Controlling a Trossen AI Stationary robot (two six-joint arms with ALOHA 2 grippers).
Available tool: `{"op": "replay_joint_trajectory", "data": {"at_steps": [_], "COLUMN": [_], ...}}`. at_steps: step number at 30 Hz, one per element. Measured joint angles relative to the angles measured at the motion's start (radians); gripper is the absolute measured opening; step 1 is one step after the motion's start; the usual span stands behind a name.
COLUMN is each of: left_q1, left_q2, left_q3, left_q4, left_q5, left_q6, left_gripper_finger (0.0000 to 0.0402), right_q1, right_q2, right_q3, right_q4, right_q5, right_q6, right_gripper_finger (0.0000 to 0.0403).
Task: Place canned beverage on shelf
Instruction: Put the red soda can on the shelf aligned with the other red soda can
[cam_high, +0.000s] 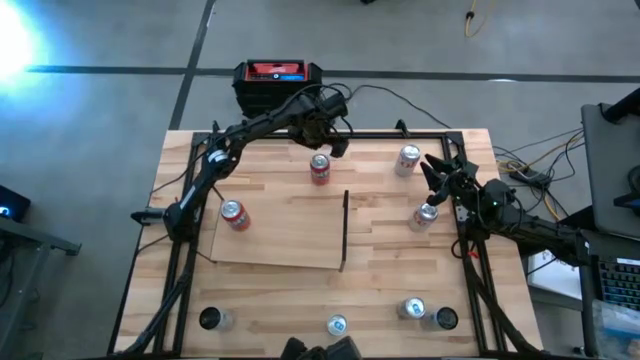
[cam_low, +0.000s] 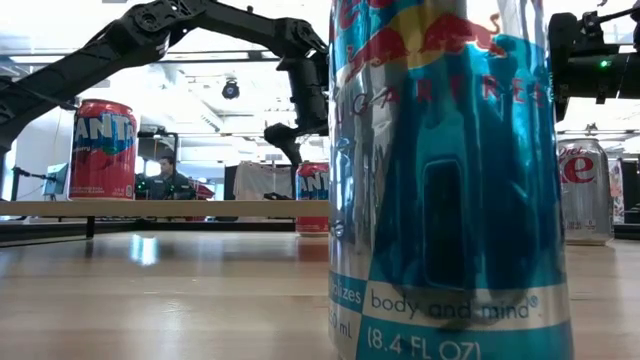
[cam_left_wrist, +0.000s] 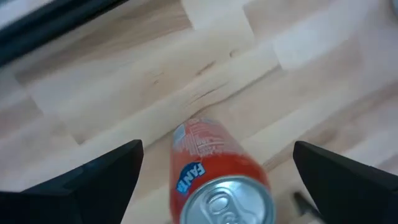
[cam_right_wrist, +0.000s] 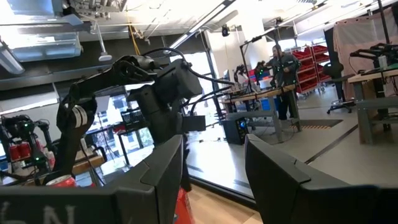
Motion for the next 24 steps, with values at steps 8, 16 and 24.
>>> {"op": "replay_joint_trajectory", "data": {"at_steps": [8, 16, 24], "left_q1": [0.000, -0.012, -0.064], "left_q2": [-0.001, -0.001, 0.000], "left_q3": [0.000, 0.000, -0.005], "left_q4": [-0.031, -0.093, -0.092], "left_q5": [-0.026, -0.017, -0.019], "left_q6": [-0.265, -0.437, -0.458], "left_gripper_finger": [0.0400, 0.0400, 0.0400], "right_q1": [0.000, 0.000, 0.000], "right_q2": [0.000, 0.000, 0.000], "right_q3": [0.000, 0.000, 0.000], "right_q4": [0.000, 0.000, 0.000], "right_q5": [0.000, 0.000, 0.000], "right_q6": [0.000, 0.000, 0.000], "right_gripper_finger": [0.0157, 0.0157, 0.0157]}}
